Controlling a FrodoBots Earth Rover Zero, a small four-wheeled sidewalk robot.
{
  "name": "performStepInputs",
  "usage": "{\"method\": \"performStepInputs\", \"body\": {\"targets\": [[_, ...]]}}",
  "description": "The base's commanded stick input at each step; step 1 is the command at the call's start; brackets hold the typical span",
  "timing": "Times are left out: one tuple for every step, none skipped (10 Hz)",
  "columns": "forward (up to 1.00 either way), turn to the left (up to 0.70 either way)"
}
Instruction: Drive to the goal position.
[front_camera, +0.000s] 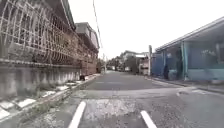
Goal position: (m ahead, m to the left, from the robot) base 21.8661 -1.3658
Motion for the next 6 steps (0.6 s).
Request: {"method": "performStepInputs", "body": {"targets": [[0.79,0.00],[0.70,0.00],[0.70,0.00],[0.70,0.00],[0.70,0.00],[0.70,0.00]]}}
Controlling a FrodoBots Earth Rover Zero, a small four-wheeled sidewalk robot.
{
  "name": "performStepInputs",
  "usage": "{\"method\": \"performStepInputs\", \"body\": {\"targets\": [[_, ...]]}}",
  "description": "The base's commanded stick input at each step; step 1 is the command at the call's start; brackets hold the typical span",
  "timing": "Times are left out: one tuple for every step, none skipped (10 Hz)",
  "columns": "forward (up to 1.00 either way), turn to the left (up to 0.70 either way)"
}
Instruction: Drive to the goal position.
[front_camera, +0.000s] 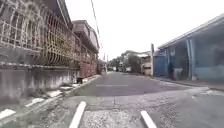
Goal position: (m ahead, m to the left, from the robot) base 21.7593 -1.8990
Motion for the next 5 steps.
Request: {"method": "performStepInputs", "body": {"targets": [[0.70,0.00],[0.70,0.00],[0.70,0.00],[0.70,0.00],[0.70,0.00]]}}
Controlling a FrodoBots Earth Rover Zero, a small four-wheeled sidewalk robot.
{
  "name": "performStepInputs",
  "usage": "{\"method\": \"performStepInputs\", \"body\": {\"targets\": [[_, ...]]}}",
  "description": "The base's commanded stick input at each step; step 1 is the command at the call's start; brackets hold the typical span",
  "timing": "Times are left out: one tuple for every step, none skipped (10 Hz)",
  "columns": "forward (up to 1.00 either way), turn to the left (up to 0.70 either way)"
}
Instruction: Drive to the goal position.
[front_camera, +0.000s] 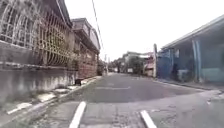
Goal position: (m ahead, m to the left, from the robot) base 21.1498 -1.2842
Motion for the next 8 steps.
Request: {"method": "performStepInputs", "body": {"targets": [[0.70,0.00],[0.70,0.00],[0.70,0.00],[0.70,0.00],[0.70,0.00],[0.70,0.00],[0.70,0.00],[0.70,0.00]]}}
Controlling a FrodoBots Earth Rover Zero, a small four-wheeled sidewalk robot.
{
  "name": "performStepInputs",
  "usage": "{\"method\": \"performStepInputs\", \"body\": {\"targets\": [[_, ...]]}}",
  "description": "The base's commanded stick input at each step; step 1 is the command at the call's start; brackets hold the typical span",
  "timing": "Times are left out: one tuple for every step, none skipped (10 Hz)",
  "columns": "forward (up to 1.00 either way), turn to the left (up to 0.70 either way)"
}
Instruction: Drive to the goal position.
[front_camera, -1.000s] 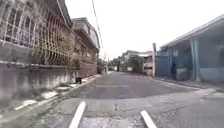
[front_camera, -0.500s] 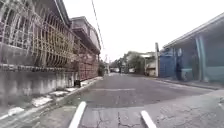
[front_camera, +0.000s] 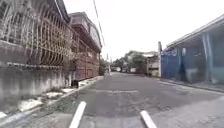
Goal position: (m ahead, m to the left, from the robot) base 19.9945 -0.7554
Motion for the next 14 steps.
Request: {"method": "performStepInputs", "body": {"targets": [[0.70,0.00],[0.70,0.00],[0.70,0.00],[0.70,0.00],[0.70,0.00],[0.70,0.00],[0.70,0.00],[0.70,0.00],[0.70,0.00],[0.70,0.00],[0.70,0.00],[0.70,0.00],[0.70,0.00],[0.70,0.00]]}}
